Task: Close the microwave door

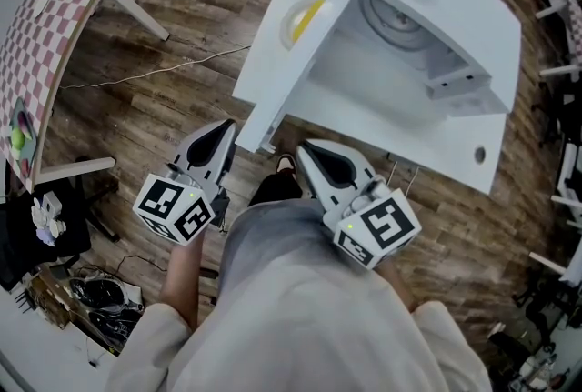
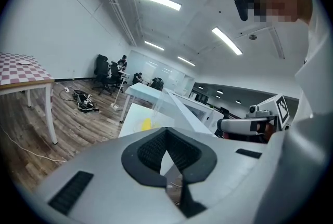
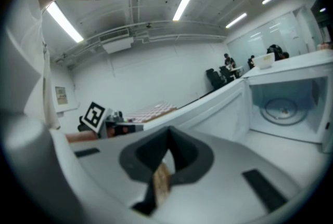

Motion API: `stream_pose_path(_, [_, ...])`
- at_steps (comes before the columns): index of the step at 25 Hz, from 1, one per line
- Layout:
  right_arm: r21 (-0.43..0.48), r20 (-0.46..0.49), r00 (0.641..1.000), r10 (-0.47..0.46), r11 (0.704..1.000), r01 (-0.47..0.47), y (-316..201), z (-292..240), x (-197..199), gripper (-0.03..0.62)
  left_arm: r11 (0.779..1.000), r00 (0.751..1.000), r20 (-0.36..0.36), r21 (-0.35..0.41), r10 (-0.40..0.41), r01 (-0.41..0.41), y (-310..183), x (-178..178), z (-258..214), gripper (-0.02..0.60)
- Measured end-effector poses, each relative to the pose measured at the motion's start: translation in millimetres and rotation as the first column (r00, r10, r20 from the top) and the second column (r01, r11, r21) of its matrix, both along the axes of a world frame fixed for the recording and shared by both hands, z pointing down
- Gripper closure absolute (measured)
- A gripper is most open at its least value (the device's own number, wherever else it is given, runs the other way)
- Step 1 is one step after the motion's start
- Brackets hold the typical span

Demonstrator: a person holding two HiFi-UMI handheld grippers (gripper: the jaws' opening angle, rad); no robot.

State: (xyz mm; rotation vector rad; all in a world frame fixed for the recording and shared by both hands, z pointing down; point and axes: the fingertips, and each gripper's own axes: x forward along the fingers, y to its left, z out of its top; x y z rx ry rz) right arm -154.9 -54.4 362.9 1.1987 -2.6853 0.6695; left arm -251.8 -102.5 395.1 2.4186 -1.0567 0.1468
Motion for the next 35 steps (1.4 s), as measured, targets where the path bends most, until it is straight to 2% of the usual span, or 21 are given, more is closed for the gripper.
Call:
stream_pose_path(5, [-0.006, 0.004, 1.000, 0.022, 1.000, -0.022, 0.2, 2.0, 8.8, 0.577, 0.999, 0.999, 0.002, -0.019, 0.034, -0.034, 6.7, 12.4, 3.8, 0.565])
stream_pose_path(13, [-0.028, 0.008, 0.997, 0.071, 0.997, -0.071, 1.3, 7.4, 22.8, 0.577, 0.993, 0.994, -0.053, -0.067, 0.092, -0.096, 14.8, 33.6, 5.4, 0.565])
stream_pose_path(23, [-0.067, -0.010, 0.989, 0.149, 0.987, -0.149, 0.6, 14.7, 56.2, 0.577, 0.973, 0.978, -0.071, -0.106, 0.196, -0.203, 18.3, 67.0, 8.8, 0.565])
stream_pose_path(35, [-0.072, -0.005, 0.971, 0.237, 0.969, -0.237, -8.4, 18.6, 87.3, 0.577, 0.955, 0.961, -0.104, -0.129, 0.256, -0.268, 24.2, 94.3, 6.6, 0.565])
